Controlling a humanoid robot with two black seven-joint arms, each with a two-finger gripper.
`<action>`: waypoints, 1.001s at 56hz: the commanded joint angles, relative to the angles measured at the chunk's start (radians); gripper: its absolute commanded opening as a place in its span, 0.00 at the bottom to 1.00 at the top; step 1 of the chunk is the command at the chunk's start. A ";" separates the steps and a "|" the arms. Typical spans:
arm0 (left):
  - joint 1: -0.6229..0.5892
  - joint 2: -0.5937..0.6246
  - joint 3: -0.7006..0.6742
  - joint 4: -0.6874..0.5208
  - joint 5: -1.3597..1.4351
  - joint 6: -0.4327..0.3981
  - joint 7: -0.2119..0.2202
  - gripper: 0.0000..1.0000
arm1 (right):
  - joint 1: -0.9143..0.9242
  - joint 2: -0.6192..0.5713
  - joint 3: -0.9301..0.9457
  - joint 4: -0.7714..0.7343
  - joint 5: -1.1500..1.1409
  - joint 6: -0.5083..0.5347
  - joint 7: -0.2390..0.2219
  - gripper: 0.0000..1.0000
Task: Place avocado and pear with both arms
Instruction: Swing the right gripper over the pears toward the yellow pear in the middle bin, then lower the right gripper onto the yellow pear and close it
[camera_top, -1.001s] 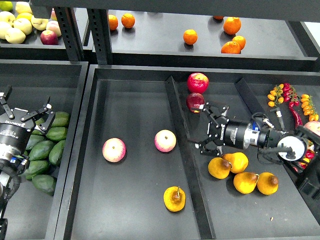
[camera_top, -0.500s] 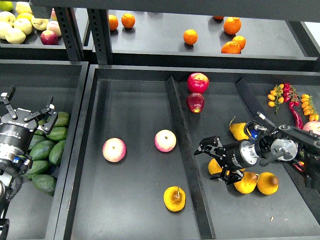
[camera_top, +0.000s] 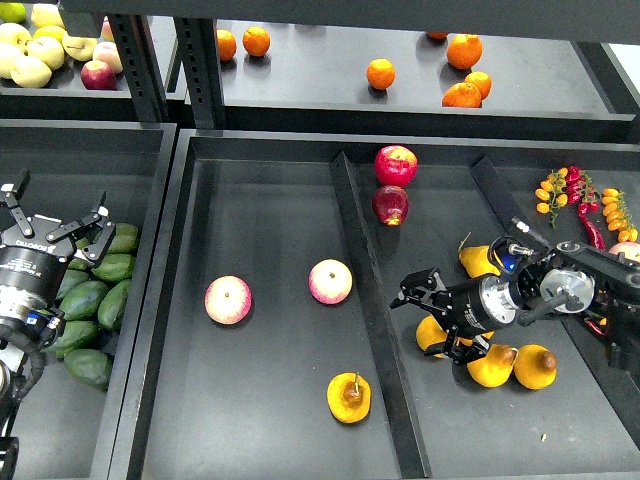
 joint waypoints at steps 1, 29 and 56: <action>0.000 0.000 0.003 0.002 0.000 0.000 0.000 1.00 | 0.008 0.030 -0.015 0.001 -0.006 0.000 0.000 1.00; 0.000 0.000 0.005 0.002 0.000 0.001 0.000 1.00 | 0.057 0.122 -0.185 -0.001 -0.010 0.000 0.000 1.00; 0.003 0.000 0.005 0.002 0.000 0.001 -0.001 1.00 | 0.016 0.174 -0.212 -0.010 -0.018 0.000 0.000 1.00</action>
